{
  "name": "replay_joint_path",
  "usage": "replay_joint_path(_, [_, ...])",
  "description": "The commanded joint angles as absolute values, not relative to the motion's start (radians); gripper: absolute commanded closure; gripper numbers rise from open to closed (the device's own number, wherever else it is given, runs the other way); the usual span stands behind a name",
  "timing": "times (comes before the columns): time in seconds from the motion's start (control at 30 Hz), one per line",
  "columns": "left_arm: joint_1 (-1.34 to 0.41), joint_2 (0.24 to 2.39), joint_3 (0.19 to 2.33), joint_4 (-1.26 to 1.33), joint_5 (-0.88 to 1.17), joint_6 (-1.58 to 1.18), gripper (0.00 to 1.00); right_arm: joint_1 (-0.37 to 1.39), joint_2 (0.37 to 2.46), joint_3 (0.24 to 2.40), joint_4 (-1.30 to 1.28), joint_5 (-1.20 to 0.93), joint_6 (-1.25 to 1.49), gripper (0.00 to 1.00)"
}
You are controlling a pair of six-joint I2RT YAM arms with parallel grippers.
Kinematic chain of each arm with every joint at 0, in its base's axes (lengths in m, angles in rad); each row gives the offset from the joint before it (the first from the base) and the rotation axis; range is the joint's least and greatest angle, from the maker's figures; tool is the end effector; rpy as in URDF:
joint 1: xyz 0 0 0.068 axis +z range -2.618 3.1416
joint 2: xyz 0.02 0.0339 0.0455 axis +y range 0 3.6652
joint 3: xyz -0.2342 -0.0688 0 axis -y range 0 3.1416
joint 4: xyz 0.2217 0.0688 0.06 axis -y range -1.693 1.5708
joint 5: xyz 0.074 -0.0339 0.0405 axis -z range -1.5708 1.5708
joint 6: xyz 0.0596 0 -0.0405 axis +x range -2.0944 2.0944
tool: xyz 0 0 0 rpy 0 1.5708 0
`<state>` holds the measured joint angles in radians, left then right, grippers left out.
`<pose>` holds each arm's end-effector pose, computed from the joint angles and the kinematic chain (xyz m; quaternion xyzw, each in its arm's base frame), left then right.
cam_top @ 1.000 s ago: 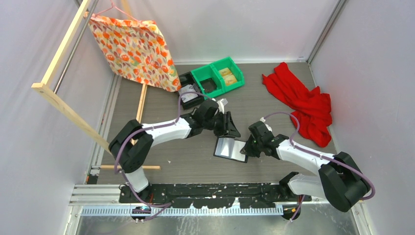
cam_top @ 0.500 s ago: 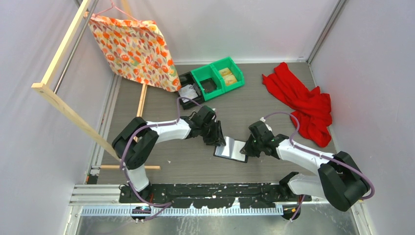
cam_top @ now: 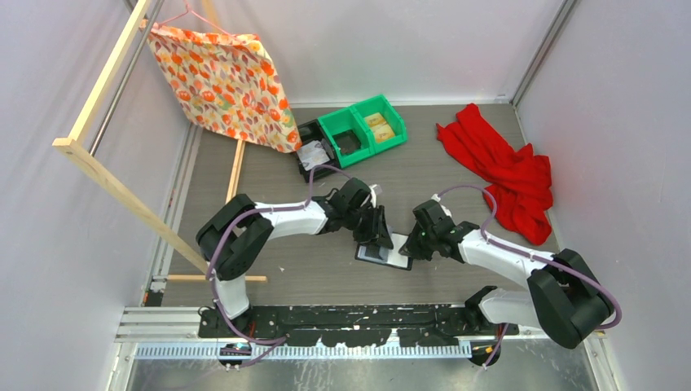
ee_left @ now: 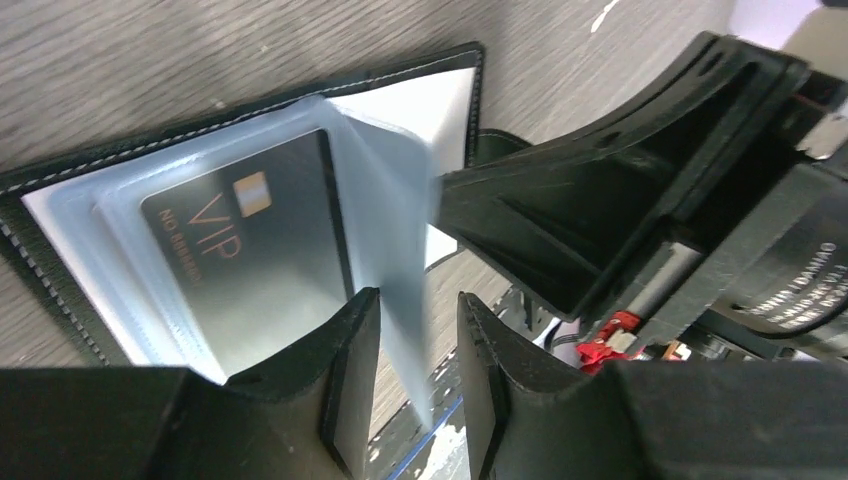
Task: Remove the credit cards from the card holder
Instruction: Open the card holder at the center of the board.
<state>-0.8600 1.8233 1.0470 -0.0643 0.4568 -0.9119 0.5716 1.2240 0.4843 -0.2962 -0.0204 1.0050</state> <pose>0.2174 -0.2928 0.1328 0.0572 0.9116 -0.4031 0.0562 0.1782 0.1161 0.1137 0.2047 0.9424 0.1943 0.1793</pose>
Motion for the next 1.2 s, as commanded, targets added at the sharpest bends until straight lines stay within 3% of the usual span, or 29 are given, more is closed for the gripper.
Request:
replay_joint_path(0.0, [-0.859, 1.832, 1.069, 0.053, 0.524, -0.948, 0.65, 0.563, 1.229, 0.470, -0.349, 0.059, 0.983, 0.99])
replay_joint_path(0.33, [-0.865, 1.842, 1.069, 0.075, 0.539, -0.951, 0.73, 0.534, 1.154, 0.491, -0.420, 0.068, 0.921, 0.99])
replay_joint_path(0.53, [-0.867, 1.866, 1.077, 0.084, 0.547, -0.957, 0.99, 0.530, 1.143, 0.501, -0.418, 0.043, 0.920, 0.99])
replay_joint_path(0.8, [-0.899, 1.913, 1.136, 0.068, 0.546, -0.955, 0.99, 0.527, 1.121, 0.522, -0.441, 0.044, 0.918, 0.99])
replay_joint_path(1.0, [-0.907, 1.945, 1.175, 0.003, 0.513, -0.929, 1.00, 0.514, 1.038, 0.557, -0.510, 0.071, 0.926, 0.83])
replay_joint_path(1.17, [-0.916, 1.967, 1.195, -0.025, 0.516, -0.925, 0.88, 0.508, 0.979, 0.581, -0.534, 0.092, 0.940, 0.80])
